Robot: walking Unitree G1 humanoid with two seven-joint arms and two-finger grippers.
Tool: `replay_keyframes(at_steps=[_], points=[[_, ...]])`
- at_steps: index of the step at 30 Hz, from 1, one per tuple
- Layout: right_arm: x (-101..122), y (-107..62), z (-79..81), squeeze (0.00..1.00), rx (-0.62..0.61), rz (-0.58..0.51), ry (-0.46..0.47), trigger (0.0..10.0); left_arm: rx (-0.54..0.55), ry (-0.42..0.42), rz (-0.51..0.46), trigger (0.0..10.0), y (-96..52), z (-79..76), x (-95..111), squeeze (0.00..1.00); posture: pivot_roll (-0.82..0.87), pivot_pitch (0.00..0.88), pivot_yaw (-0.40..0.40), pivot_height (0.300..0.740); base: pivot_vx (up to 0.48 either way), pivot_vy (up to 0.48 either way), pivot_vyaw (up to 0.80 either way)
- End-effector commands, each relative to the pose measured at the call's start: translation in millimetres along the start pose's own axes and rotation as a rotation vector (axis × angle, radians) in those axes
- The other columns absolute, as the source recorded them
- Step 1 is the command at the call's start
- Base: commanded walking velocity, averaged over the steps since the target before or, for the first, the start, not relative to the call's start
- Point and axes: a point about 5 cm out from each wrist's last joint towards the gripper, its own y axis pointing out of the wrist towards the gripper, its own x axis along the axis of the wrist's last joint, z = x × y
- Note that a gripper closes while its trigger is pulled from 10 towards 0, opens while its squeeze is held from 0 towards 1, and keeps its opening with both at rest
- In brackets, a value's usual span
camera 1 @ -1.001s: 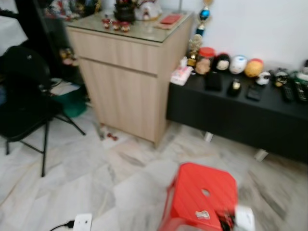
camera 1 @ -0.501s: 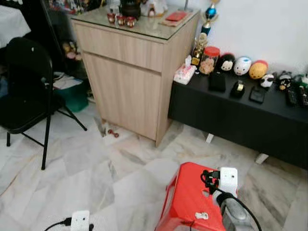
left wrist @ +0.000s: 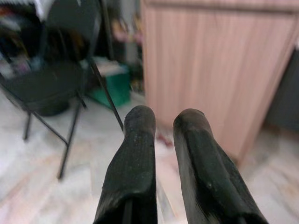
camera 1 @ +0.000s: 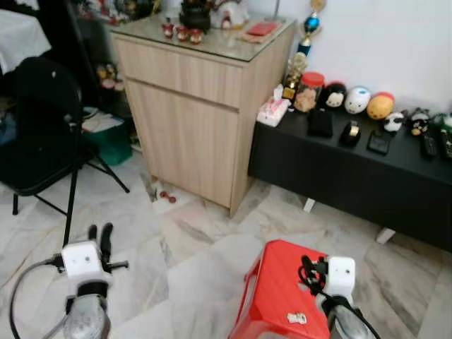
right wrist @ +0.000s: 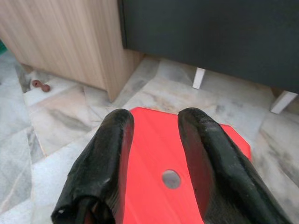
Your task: Hang keys on a hook
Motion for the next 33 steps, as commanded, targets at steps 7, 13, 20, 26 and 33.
replay_keyframes(at_steps=[7,13,20,26,33], points=[[-8,-13.7,-6.2,0.00,-0.013,-0.004,0.005,10.0,-0.083,-0.015,0.014,10.0,-0.5,-8.6,12,0.00,0.17,0.000,-0.054,0.740,0.000,0.000,0.00],[-7,-12.4,-13.3,0.00,-0.059,-0.005,-0.030,10.0,-0.082,-0.017,0.036,10.0,-0.2,-7.6,9,0.00,0.16,0.000,-0.051,0.740,0.000,0.000,0.00],[14,4.4,-18.9,0.00,-0.090,-0.022,-0.038,10.0,-0.101,-0.024,0.058,10.0,7.0,-12.5,16,0.00,0.17,0.000,-0.065,0.740,0.000,0.000,0.00],[20,10.5,-13.7,0.00,-0.089,-0.029,-0.036,10.0,-0.078,-0.053,0.066,10.0,6.0,-12.5,15,0.00,0.18,0.014,-0.072,0.716,0.000,0.000,0.00],[21,11.9,-12.4,0.00,-0.079,-0.026,-0.039,10.0,-0.068,-0.049,0.092,10.0,5.5,-9.3,15,0.00,0.18,0.032,-0.073,0.671,0.000,0.000,0.00]])
